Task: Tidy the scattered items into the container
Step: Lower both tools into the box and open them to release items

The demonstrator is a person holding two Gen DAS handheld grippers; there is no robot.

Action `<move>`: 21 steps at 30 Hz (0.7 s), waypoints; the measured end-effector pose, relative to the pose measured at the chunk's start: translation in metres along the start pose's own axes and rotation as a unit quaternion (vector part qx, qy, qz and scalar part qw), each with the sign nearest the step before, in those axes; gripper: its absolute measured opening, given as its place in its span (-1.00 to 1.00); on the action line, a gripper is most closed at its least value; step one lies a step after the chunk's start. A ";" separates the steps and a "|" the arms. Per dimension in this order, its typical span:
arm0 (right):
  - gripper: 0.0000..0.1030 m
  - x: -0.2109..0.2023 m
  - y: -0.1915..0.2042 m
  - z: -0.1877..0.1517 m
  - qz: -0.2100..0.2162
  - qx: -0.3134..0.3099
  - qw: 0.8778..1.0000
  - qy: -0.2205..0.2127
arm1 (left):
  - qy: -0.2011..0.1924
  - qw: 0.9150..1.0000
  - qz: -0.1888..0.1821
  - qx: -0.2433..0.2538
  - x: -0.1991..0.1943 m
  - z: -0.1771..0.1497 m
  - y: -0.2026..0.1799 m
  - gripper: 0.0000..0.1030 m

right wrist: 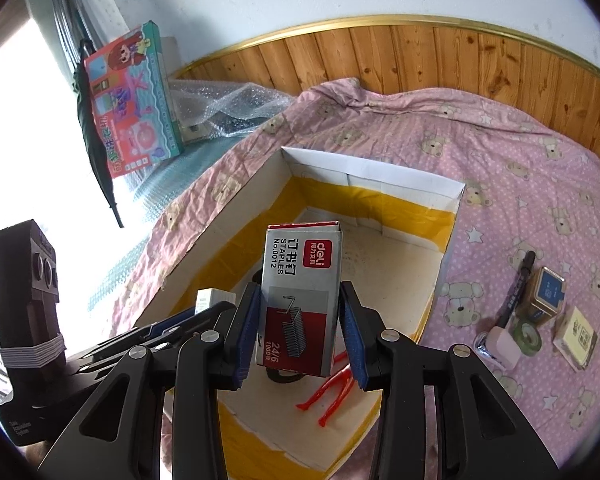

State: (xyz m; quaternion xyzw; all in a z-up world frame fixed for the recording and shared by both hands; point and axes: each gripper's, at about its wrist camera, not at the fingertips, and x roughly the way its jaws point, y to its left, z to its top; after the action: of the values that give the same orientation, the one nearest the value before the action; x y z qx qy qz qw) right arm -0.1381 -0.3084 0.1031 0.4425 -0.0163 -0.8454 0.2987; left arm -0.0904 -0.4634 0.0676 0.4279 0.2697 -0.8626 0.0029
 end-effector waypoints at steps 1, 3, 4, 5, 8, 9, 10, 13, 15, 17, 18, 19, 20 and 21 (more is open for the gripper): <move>-0.21 0.004 -0.003 0.002 0.000 0.002 1.000 0.001 | 0.001 1.000 -0.001 0.001 0.003 0.002 -0.001 -0.39; -0.21 0.010 -0.008 0.007 0.001 0.007 1.000 0.004 | 0.004 1.000 -0.002 0.002 0.010 0.008 -0.002 -0.39; -0.21 0.014 -0.009 0.009 0.001 0.009 1.000 0.005 | 0.006 1.000 -0.004 0.002 0.013 0.010 -0.003 -0.39; -0.21 0.017 -0.012 0.011 0.001 0.012 1.000 0.007 | 0.007 1.000 -0.005 0.002 0.017 0.013 -0.003 -0.39; -0.21 0.027 -0.020 0.017 0.000 0.018 1.000 0.010 | 0.013 1.000 -0.009 -0.003 0.029 0.022 -0.005 -0.39; -0.21 0.029 -0.022 0.019 -0.001 0.019 1.000 0.010 | 0.017 1.000 -0.012 -0.005 0.034 0.025 -0.005 -0.39; -0.20 0.032 -0.026 0.022 -0.001 0.021 1.000 0.009 | 0.020 1.000 -0.015 -0.009 0.040 0.028 -0.004 -0.39; -0.13 0.041 -0.036 0.030 -0.001 0.030 1.000 0.008 | 0.034 0.999 -0.025 -0.025 0.059 0.037 -0.002 -0.36; -0.13 0.046 -0.044 0.033 0.000 0.041 0.999 0.010 | 0.041 0.998 -0.027 -0.037 0.071 0.044 0.003 -0.18; -0.13 0.050 -0.049 0.035 0.001 0.046 0.999 0.013 | 0.045 0.998 -0.034 -0.042 0.079 0.050 0.006 -0.17; -0.13 0.051 -0.052 0.035 0.002 0.048 0.999 0.013 | 0.043 0.998 -0.035 -0.041 0.079 0.053 0.007 -0.17; -0.13 0.051 -0.055 0.035 0.003 0.052 0.999 0.014 | 0.039 0.998 -0.033 -0.039 0.077 0.055 0.008 -0.17; -0.13 0.051 -0.056 0.034 0.004 0.054 0.998 0.015 | 0.036 0.998 -0.031 -0.038 0.076 0.057 0.009 -0.17; -0.13 0.052 -0.058 0.033 0.004 0.057 0.998 0.016 | 0.034 0.998 -0.029 -0.039 0.074 0.058 0.011 -0.17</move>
State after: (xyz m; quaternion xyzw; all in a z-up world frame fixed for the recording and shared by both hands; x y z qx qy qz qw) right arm -0.2140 -0.2953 0.0683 0.4720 -0.0620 -0.8347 0.2768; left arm -0.1778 -0.4829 0.0363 0.4487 0.3152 -0.8361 -0.0151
